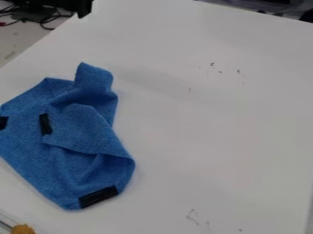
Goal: Unfold the cloth from the middle to the top right
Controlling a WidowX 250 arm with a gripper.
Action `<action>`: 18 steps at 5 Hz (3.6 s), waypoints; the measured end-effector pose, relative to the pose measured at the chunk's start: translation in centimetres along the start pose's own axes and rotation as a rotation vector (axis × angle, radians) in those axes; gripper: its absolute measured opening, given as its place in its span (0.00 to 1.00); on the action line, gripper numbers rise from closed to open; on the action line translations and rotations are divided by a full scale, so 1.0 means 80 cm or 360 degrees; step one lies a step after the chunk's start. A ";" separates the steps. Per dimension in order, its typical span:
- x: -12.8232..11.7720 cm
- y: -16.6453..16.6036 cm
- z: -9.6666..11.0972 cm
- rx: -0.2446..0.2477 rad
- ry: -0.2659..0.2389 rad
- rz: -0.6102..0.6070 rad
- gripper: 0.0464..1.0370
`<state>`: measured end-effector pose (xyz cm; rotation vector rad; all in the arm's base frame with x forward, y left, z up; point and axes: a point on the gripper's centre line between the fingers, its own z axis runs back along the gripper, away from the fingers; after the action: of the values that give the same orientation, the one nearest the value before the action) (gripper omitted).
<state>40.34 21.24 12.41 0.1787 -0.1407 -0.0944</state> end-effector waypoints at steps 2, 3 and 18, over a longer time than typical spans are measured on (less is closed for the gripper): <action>-0.025 -0.014 -0.046 -0.0093 0.0134 0.0072 0.96; -0.014 -0.006 -0.032 -0.0152 0.0171 0.0029 0.96; -0.173 -0.082 -0.097 -0.0090 0.0263 0.0805 0.64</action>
<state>27.30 17.60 1.82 0.0895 -0.0152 0.4192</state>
